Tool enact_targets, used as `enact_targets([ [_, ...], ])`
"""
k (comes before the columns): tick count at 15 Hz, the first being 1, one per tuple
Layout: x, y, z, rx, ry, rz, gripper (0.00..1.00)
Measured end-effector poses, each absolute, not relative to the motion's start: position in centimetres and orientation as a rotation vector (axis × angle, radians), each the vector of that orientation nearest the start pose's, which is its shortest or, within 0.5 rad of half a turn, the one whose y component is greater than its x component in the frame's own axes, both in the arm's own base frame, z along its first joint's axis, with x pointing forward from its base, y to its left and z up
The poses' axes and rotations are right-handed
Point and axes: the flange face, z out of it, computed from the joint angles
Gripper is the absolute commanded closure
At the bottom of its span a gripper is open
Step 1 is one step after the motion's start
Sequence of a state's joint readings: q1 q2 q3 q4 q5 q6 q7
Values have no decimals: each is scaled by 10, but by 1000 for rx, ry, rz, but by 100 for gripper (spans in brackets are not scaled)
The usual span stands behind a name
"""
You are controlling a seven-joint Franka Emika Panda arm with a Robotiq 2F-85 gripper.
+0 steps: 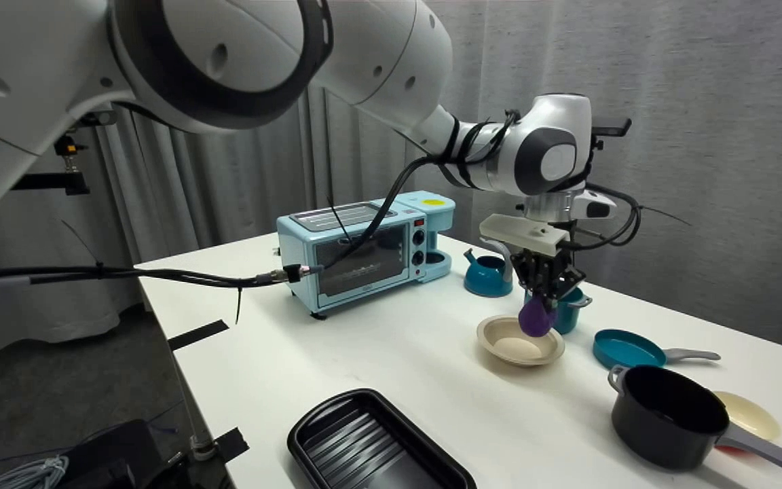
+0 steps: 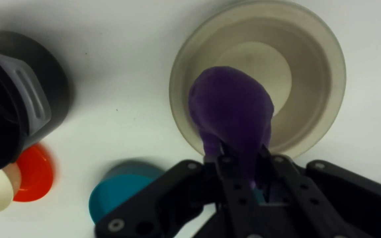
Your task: Pick up the purple toy from the table and put it in the plate.
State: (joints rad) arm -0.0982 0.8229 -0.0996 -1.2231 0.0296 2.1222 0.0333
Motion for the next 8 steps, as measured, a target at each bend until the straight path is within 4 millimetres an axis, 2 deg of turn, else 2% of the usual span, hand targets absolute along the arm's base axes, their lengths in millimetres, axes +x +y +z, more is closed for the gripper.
enact_targets([
  [3,750,-133,263,-3179,385,-19,96],
  [7,751,-129,246,-3174,411,72,96],
  [8,751,-127,244,-3172,416,89,59],
])
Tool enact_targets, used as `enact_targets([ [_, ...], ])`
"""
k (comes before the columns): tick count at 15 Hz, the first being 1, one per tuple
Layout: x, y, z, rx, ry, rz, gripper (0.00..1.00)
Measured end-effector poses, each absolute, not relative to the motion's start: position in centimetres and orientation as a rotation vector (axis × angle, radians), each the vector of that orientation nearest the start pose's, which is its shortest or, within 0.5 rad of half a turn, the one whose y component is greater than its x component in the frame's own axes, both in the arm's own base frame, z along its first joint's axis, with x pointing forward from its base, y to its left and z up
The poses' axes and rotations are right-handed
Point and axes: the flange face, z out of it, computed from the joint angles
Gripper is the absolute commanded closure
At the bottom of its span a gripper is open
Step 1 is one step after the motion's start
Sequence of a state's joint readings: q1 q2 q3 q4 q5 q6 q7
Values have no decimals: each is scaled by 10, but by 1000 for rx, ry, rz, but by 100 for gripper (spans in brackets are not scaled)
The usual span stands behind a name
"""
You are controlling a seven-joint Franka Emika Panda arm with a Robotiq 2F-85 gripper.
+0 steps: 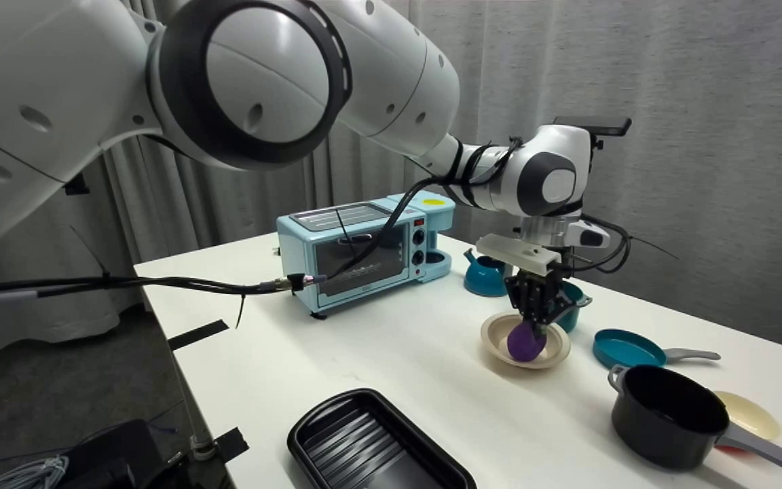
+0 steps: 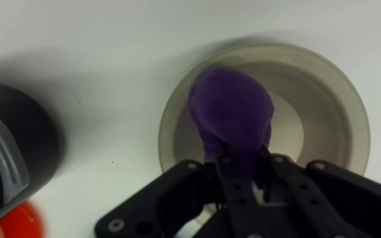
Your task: Pick up the purple toy from the table and put it in the plate.
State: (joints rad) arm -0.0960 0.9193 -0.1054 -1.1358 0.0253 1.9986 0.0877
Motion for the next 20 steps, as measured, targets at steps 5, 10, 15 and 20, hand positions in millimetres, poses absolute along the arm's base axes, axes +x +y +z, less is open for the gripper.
enact_targets([
  [5,755,-116,244,-3162,434,132,28],
  [10,766,-102,276,-3157,402,45,0],
  [15,770,-97,315,-3152,391,-43,0],
  [20,768,-99,350,-3148,398,-110,0],
])
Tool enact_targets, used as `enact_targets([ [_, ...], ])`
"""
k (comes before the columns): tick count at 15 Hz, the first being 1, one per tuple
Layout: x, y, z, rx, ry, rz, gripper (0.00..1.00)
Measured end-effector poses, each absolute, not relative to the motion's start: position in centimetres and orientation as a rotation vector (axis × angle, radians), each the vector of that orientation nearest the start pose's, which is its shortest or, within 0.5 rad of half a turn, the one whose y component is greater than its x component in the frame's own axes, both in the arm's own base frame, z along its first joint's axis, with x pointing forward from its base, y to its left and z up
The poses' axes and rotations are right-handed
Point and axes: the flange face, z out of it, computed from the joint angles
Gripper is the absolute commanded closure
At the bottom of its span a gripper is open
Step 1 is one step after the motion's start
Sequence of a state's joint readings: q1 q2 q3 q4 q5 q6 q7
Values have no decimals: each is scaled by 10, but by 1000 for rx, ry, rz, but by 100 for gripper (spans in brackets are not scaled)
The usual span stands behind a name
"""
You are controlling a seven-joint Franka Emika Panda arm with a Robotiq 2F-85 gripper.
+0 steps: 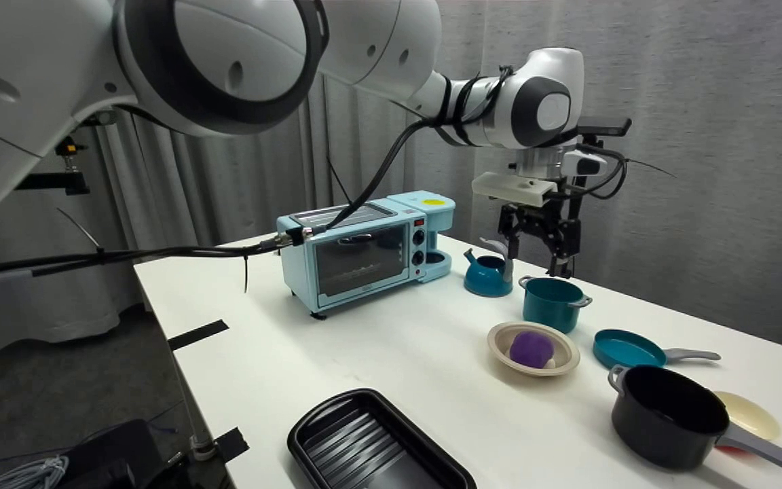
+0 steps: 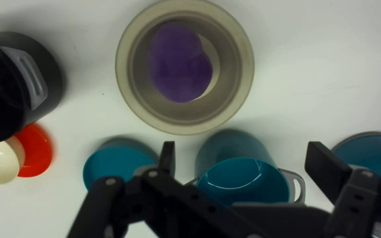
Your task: Pick up the purple toy from the table and put it in the plate.
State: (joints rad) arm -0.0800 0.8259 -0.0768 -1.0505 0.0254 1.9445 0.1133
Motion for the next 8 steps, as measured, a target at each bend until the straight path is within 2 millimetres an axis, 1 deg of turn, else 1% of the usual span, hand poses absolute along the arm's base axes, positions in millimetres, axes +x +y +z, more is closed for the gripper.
enact_targets([
  [2,767,-101,355,-3147,402,-117,0],
  [8,766,-101,353,-3147,402,-111,0],
])
